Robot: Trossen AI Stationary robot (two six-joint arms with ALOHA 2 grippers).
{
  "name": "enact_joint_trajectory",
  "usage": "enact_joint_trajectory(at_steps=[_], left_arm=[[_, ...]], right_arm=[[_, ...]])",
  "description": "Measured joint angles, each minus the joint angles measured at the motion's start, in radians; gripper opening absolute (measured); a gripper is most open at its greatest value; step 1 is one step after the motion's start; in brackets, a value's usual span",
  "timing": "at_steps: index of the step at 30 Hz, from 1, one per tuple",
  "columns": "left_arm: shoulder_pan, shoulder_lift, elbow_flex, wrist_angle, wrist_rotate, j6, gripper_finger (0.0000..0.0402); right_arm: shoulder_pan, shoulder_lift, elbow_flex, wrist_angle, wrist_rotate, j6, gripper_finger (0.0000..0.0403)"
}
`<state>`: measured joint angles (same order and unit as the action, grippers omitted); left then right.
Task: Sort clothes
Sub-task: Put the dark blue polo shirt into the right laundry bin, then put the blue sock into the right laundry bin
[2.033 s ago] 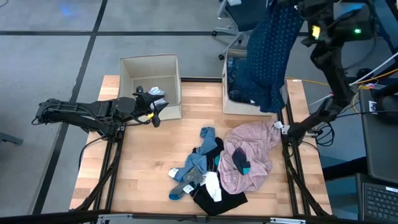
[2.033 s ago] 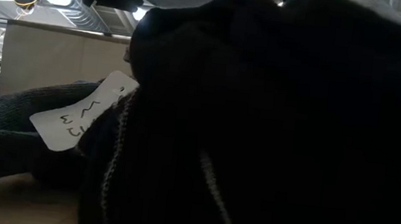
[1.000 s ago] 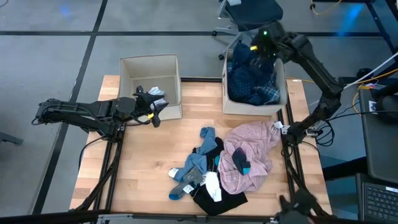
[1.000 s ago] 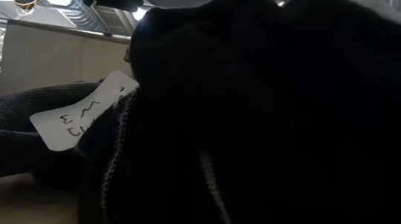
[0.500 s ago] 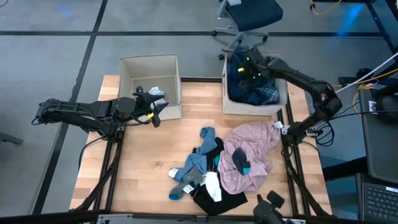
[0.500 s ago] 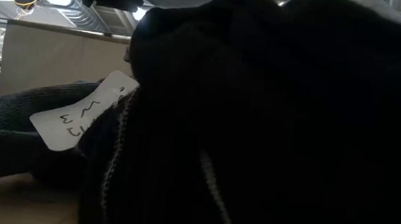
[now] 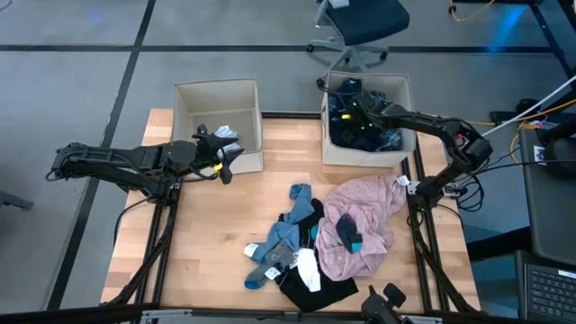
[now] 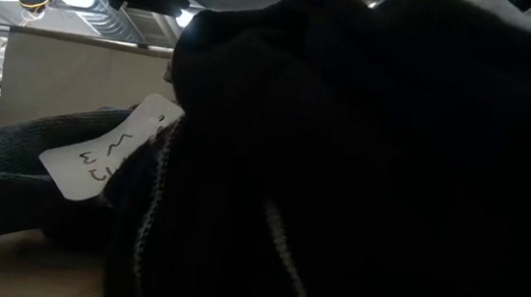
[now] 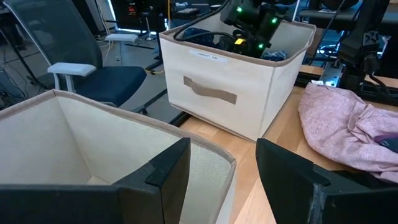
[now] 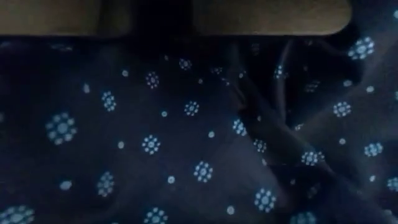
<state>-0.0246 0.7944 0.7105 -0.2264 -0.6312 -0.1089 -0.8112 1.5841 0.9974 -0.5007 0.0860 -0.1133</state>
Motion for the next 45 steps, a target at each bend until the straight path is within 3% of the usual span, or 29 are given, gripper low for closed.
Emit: enact_joint_trajectory(at_steps=[7, 13, 26, 31, 37, 41, 45], left_arm=[[0.000, 0.000, 0.000, -0.003, 0.000, 0.000, 0.0175], [0.000, 0.000, 0.000, -0.003, 0.001, 0.004, 0.0175], [0.000, 0.000, 0.000, -0.003, 0.001, 0.011, 0.0175], [0.000, 0.000, 0.000, -0.002, 0.001, 0.010, 0.0175], [0.000, 0.000, 0.000, -0.002, 0.001, 0.009, 0.0175], [0.000, 0.000, 0.000, -0.002, 0.001, 0.008, 0.0175], [0.000, 0.000, 0.000, -0.001, 0.001, 0.008, 0.0175]], right_arm=[[0.000, -0.002, 0.008, -0.004, 0.008, -0.026, 0.0102], [0.000, -0.018, 0.130, -0.201, 0.018, -0.029, 0.0159], [-0.001, -0.186, 0.428, -0.523, 0.033, -0.021, 0.0208], [0.009, -0.273, 0.465, -0.543, -0.130, 0.007, 0.0218], [0.123, -0.374, 0.429, -0.500, -0.168, 0.027, 0.0218], [0.270, -0.409, 0.343, -0.384, -0.282, 0.012, 0.0218], [0.445, -0.408, 0.249, -0.247, -0.305, -0.021, 0.0218]])
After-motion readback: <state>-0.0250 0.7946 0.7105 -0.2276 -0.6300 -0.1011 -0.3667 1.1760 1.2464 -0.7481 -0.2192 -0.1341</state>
